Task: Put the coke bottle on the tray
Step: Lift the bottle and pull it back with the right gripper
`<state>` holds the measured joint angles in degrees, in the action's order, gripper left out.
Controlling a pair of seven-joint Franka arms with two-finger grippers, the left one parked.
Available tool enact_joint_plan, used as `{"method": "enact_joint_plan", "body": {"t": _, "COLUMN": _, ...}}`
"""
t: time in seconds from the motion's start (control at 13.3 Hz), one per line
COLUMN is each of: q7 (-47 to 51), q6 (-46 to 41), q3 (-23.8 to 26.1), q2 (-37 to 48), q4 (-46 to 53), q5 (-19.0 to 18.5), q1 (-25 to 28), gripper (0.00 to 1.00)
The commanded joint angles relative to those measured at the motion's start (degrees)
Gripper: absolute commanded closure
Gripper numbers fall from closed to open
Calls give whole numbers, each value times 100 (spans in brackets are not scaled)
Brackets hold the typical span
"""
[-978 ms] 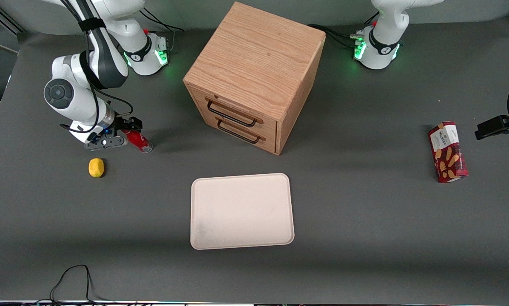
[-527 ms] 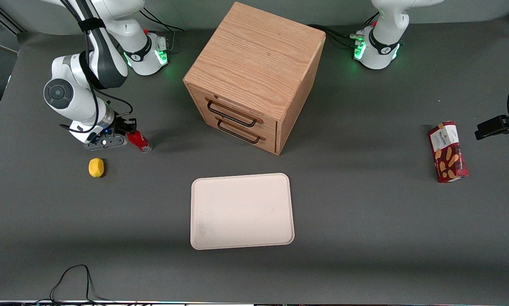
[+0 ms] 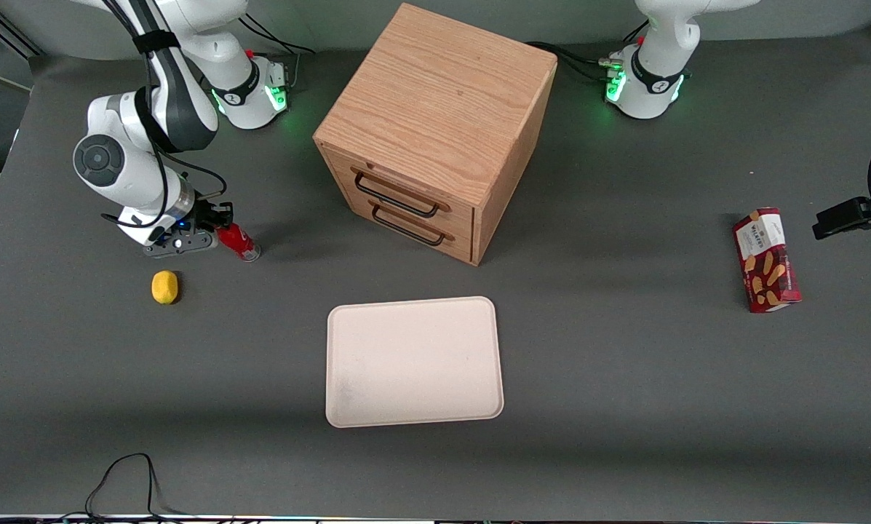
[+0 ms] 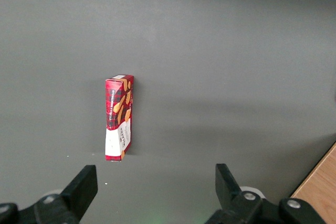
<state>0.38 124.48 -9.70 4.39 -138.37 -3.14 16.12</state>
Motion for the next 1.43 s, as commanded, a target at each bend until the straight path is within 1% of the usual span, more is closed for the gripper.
{"method": "enact_joint_plan", "body": {"t": 0.0, "q7": -117, "q6": -676, "q3": -190, "q2": 221, "q4": 448, "q5": -47, "q1": 32, "gripper": 100}}
{"method": "enact_joint_plan", "body": {"t": 0.53, "q7": -108, "q6": -2698, "q3": -234, "q2": 106, "q4": 2618, "q5": -3, "q1": 14, "gripper": 100}}
{"method": "enact_joint_plan", "body": {"t": 0.75, "q7": -117, "q6": -3288, "q3": -234, "q2": -60, "q4": 3524, "q5": 23, "q1": -4, "gripper": 100}}
{"method": "enact_joint_plan", "body": {"t": 0.98, "q7": -126, "q6": -4114, "q3": -234, "q2": -831, "q4": 4911, "q5": 50, "q1": -12, "gripper": 100}}
{"method": "enact_joint_plan", "body": {"t": 1.05, "q7": -126, "q6": -4299, "q3": -234, "q2": -1052, "q4": 5298, "q5": 111, "q1": -21, "gripper": 100}}
{"method": "enact_joint_plan", "body": {"t": 1.28, "q7": -117, "q6": -4660, "q3": -226, "q2": -1623, "q4": 6152, "q5": 190, "q1": -12, "gripper": 100}}
{"method": "enact_joint_plan", "body": {"t": 1.35, "q7": -108, "q6": -4731, "q3": -226, "q2": -1808, "q4": 6407, "q5": 295, "q1": -12, "gripper": 100}}
